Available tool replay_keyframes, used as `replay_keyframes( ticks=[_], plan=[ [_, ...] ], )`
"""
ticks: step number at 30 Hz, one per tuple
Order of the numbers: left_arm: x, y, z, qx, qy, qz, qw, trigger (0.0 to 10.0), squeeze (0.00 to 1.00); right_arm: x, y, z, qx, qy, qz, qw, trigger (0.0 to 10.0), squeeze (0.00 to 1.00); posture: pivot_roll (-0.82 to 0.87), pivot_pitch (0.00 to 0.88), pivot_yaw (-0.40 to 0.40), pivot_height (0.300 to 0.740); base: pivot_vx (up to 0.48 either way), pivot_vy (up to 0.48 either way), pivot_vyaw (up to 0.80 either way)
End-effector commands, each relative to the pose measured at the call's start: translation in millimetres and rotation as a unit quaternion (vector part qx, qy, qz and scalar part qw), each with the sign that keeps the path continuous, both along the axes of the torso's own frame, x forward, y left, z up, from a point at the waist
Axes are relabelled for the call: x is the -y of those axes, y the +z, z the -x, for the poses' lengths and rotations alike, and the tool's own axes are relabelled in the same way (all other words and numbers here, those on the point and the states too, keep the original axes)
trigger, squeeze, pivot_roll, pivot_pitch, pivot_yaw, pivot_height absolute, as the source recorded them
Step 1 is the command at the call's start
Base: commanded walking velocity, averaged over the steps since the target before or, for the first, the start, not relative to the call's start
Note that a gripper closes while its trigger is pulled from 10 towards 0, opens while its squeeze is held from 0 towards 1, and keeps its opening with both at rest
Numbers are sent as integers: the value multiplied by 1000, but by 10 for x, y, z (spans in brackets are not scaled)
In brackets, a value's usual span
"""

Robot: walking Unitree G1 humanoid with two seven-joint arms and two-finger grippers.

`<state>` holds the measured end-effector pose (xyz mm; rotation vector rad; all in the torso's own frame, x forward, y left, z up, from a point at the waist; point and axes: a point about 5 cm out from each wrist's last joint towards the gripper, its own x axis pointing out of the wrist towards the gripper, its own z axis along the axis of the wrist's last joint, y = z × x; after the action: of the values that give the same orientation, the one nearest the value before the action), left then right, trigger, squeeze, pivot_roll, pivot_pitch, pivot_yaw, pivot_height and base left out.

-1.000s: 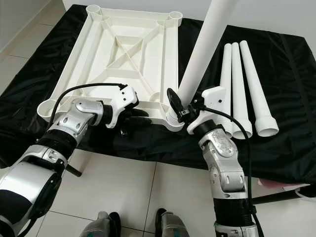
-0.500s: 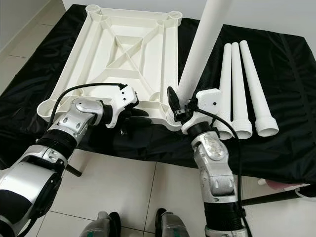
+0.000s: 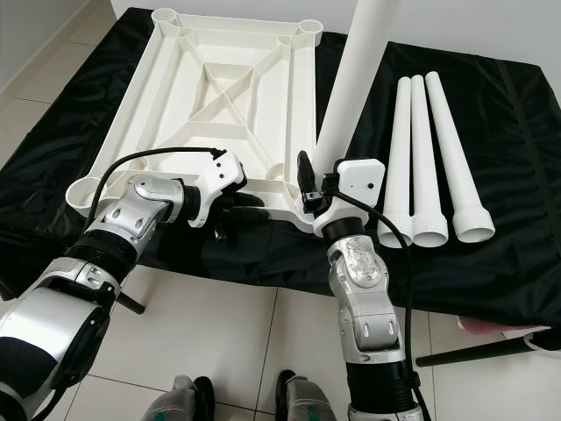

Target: Building children table

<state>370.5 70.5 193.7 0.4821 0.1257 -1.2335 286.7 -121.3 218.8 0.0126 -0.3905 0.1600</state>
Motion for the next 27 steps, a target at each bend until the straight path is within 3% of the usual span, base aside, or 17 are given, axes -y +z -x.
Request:
replay_keyframes(
  ticks=[1,18,27],
  plan=[
    [0,-7,-20,8,35,21,999,10000,0,-29,-215,-28,-59,1,1,998,10000,0,-66,205,3,740,0,0,0],
    [-10,-6,-21,6,37,22,999,10000,0,-45,-209,5,-49,-62,-19,997,10000,0,-61,211,4,740,0,0,0],
    [-12,-4,-23,6,38,22,999,10000,0,-71,-205,16,-46,-60,-17,997,10000,0,-62,213,3,740,0,0,0]
  ],
)
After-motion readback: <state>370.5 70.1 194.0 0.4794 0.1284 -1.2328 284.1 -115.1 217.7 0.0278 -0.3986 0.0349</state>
